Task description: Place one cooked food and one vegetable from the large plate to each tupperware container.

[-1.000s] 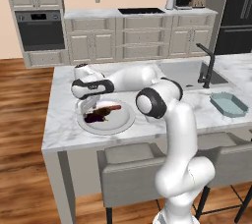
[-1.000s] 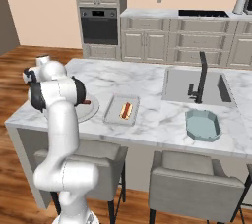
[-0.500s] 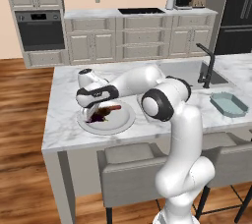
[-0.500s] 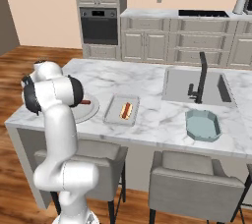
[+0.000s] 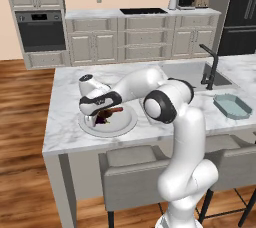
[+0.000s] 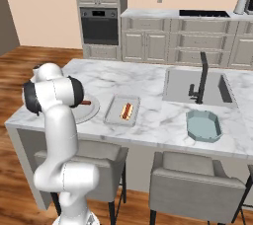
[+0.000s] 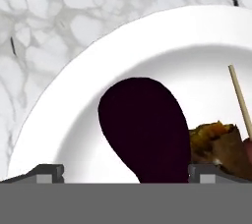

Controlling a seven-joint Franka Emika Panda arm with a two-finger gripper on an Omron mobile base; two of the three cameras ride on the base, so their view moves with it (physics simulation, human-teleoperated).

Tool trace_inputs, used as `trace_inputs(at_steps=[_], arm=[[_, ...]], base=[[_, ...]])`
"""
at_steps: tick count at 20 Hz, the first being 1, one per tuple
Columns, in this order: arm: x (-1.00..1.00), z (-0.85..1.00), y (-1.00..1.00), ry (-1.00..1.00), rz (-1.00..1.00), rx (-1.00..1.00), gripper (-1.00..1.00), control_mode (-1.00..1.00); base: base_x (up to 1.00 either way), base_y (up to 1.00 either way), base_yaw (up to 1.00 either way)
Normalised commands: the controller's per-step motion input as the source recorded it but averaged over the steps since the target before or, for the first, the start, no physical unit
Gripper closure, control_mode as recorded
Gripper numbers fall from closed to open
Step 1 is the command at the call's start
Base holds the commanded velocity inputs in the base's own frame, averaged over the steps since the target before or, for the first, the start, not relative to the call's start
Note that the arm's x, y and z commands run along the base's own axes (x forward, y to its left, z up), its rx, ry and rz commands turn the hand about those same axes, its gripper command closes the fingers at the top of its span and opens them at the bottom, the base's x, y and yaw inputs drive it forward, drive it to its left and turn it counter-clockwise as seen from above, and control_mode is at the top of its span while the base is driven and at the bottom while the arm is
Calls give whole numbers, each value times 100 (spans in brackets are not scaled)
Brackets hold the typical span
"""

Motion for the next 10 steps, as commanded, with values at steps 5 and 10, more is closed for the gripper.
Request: trace_inputs(at_steps=[5, 10], arm=[[19, -1, 1, 0, 18, -1, -100, -100], [6, -17, 0, 0, 7, -4, -100, -100]], base=[[0, 0, 0], [0, 0, 0]])
